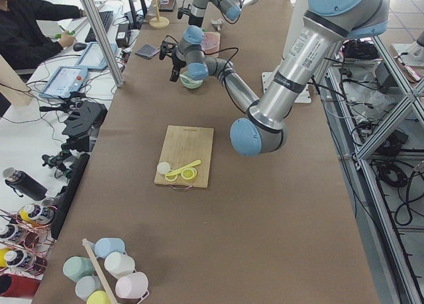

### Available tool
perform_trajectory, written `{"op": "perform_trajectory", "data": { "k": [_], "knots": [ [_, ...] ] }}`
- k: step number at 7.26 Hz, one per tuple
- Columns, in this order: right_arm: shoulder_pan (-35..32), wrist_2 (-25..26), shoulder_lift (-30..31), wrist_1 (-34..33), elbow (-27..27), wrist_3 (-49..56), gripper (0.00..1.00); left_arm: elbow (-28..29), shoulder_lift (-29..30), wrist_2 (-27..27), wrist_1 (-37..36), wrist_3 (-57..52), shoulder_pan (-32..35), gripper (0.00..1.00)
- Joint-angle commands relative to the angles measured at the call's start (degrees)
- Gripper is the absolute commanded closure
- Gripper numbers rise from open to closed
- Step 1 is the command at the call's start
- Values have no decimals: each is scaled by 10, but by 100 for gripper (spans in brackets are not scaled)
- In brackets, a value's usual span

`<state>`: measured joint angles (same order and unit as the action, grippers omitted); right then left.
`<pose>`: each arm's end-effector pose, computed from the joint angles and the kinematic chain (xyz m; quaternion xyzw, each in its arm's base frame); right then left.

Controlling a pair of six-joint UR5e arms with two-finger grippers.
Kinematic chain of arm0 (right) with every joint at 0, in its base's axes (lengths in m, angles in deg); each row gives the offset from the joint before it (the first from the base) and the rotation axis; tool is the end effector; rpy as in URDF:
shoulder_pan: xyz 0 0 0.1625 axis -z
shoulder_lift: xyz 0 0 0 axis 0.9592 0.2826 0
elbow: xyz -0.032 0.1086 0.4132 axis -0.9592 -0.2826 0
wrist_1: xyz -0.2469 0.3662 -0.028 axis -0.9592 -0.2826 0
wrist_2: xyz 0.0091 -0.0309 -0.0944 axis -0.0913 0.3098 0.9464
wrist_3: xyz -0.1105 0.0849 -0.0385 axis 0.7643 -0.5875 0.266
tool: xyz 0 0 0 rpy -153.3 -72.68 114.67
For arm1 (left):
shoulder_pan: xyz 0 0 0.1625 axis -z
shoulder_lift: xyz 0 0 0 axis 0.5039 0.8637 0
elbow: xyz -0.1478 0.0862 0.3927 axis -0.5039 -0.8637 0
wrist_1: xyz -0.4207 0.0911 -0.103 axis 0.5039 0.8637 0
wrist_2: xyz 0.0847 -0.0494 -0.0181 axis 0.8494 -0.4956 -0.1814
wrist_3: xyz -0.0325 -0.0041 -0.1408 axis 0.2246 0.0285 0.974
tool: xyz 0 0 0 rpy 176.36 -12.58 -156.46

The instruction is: Put spoon and ice into bowl

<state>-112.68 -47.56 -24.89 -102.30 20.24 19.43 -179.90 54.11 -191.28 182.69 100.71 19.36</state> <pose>-0.5000 -0.5362 0.1806 0.1337 -0.4242 0.0809 0.8920 0.3922 -0.5935 0.2218 0.2273 0.5148 -0.0735 0.8233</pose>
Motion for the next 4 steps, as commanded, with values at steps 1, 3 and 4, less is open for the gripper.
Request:
{"op": "perform_trajectory", "data": {
  "k": [1, 3, 4],
  "knots": [
    [52, 63, -30, 69, -73, -54, 100, -19, -42, -63, -4, -64, 70, 2],
    [76, 93, -60, 100, -129, -73, 100, -10, -49, -65, -4, -73, 80, 2],
    [86, 111, -58, 107, -130, -72, 100, -3, -49, -64, -4, -74, 79, 2]
  ]
}}
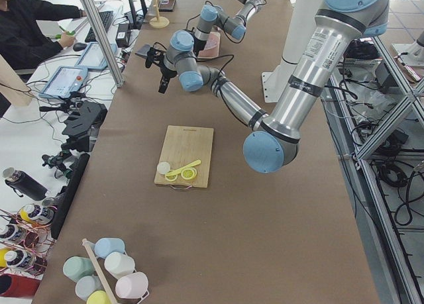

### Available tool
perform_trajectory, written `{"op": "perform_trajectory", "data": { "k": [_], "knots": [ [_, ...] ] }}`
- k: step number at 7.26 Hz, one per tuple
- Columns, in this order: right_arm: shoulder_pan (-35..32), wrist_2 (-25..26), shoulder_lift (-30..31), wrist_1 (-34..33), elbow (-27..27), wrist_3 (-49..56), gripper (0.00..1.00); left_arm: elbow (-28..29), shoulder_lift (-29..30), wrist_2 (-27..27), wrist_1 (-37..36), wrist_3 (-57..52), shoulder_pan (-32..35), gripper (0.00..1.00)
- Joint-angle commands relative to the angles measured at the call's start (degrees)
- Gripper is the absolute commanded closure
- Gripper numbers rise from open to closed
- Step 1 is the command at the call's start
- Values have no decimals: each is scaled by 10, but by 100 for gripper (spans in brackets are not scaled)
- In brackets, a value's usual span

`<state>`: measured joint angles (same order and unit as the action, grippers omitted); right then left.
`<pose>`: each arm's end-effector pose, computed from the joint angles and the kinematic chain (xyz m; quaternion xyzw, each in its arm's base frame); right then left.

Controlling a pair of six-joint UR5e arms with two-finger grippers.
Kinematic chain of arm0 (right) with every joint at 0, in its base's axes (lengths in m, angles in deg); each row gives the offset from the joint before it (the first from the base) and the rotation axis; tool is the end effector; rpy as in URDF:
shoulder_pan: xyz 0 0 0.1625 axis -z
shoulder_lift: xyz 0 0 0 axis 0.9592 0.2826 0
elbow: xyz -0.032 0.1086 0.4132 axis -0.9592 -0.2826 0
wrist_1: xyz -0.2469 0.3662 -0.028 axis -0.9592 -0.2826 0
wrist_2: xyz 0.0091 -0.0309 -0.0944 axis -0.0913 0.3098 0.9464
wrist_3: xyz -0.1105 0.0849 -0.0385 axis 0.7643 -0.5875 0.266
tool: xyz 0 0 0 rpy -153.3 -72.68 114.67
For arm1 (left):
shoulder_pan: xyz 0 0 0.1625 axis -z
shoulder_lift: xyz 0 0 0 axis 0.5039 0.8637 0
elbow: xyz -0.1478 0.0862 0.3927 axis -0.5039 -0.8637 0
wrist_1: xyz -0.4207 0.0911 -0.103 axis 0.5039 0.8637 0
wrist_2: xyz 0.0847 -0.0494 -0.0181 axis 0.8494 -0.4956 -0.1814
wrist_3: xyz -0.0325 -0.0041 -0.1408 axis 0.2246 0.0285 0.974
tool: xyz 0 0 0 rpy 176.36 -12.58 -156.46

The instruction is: Put spoon and ice into bowl

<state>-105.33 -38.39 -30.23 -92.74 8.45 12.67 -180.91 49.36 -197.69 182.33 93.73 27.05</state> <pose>-0.6088 -0.5221 0.1792 0.1575 -0.4330 0.1090 0.8808 0.3124 -0.6179 0.2694 0.2309 0.4924 -0.0574 0.8372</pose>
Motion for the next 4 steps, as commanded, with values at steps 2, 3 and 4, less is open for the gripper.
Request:
{"op": "perform_trajectory", "data": {
  "k": [2, 3, 4],
  "knots": [
    [13, 18, -1, 25, -9, 34, 0, 20, 1, 2, 0, -5, 0, 2],
    [12, 7, -1, 19, 2, 33, 0, 30, 4, 3, 2, -8, 0, 2],
    [-8, -37, 11, -6, 34, 36, 0, 29, 5, 3, 3, -23, 1, 2]
  ]
}}
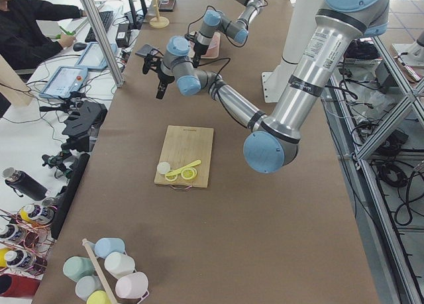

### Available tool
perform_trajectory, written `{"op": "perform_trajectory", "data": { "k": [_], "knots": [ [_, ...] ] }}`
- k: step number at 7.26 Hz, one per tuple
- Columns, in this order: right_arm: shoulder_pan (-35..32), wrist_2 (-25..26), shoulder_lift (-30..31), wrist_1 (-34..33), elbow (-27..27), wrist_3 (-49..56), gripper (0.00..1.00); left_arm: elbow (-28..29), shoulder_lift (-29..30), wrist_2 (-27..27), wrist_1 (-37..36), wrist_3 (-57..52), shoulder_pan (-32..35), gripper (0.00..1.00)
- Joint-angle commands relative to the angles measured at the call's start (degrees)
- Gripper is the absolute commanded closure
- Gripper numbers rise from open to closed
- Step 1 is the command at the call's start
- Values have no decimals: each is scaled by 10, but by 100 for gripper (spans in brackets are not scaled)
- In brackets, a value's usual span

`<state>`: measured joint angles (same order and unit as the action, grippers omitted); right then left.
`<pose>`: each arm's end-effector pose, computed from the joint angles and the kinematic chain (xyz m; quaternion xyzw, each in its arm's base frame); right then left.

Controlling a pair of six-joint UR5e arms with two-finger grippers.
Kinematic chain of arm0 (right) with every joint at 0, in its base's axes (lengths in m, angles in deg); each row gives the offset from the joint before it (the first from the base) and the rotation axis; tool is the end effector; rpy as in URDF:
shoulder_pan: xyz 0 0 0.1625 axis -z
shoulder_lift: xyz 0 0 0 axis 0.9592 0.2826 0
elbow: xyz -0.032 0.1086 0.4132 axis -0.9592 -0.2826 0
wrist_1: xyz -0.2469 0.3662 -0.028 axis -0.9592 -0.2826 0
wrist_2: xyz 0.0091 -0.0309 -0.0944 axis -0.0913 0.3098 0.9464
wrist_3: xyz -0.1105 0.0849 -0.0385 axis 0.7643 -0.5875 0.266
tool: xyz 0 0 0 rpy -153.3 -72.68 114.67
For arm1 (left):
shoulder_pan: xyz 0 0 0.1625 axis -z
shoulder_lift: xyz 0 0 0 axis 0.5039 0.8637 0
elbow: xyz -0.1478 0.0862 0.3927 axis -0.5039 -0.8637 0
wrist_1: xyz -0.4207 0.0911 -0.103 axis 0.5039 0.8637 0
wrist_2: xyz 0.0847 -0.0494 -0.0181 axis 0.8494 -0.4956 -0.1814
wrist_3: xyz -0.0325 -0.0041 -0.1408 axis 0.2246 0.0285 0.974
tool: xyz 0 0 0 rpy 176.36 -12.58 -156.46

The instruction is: Put spoon and ice into bowl

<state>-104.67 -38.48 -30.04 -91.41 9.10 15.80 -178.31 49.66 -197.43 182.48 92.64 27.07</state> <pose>-0.6120 -0.5132 0.1722 0.1722 -0.4422 0.0782 0.8768 0.3187 -0.6293 0.2885 0.2244 0.4796 -0.0561 0.8465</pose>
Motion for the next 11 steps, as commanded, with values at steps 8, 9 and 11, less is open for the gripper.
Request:
{"op": "perform_trajectory", "data": {
  "k": [8, 9, 11],
  "knots": [
    [-384, -287, 414, -406, 325, 671, 0, -1, -206, -163, 8, -279, 181, 2],
    [-425, -346, 473, -283, 276, 690, 0, 0, -227, -191, 8, -280, 203, 2],
    [-436, -340, 504, -145, 192, 673, 0, 6, -263, -192, 6, -364, 239, 2]
  ]
}}
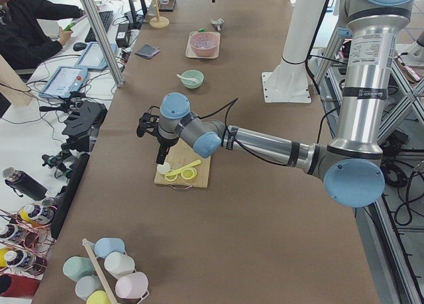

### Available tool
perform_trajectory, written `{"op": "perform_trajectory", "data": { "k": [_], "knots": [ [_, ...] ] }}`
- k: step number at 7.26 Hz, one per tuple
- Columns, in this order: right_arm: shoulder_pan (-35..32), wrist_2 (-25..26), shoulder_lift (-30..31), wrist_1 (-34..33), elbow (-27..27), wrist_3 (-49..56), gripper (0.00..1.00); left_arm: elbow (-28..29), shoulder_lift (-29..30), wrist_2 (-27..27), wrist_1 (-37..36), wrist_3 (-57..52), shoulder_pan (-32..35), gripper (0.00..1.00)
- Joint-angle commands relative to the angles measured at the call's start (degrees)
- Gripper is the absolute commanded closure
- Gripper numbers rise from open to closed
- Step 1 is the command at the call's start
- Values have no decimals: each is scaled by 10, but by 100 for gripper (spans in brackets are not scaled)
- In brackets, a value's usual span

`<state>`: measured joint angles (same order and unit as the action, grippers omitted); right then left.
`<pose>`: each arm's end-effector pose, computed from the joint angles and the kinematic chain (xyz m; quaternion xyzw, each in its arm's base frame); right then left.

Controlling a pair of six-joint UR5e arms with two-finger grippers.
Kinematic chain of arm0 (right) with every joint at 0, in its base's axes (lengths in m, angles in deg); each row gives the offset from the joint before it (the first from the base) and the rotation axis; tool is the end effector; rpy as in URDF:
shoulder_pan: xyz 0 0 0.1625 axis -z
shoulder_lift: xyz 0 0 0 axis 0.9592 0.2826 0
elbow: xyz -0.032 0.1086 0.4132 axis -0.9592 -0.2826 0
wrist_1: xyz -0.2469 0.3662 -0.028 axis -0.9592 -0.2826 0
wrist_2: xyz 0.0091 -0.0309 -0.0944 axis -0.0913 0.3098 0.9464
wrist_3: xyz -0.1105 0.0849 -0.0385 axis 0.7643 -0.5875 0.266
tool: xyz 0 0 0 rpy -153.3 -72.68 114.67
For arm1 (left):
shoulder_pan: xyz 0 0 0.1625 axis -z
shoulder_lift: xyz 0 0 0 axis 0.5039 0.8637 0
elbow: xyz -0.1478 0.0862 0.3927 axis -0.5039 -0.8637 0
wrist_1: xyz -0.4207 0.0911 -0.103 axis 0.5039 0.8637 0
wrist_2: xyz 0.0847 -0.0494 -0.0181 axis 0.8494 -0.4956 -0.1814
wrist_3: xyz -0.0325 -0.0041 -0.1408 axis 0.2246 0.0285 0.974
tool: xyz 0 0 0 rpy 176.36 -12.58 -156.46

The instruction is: Put spoon and ice into bowl

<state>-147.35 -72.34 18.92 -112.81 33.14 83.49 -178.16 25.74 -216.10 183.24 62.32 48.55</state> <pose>-0.0948 -0.4858 0.5542 0.0279 -0.3323 -0.1330 0.9333 0.0793 -0.5702 0.5404 0.1738 0.4301 0.0144 0.8858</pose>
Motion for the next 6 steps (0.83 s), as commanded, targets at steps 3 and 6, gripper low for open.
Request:
{"op": "perform_trajectory", "data": {
  "k": [3, 6],
  "knots": [
    [-65, -17, -2, 74, -135, 7, 0, 7, -47, -5, -38, -130, 55, 2],
    [-109, -97, 40, 75, -138, 13, 0, 8, -85, -2, -48, -130, 64, 2]
  ]
}}
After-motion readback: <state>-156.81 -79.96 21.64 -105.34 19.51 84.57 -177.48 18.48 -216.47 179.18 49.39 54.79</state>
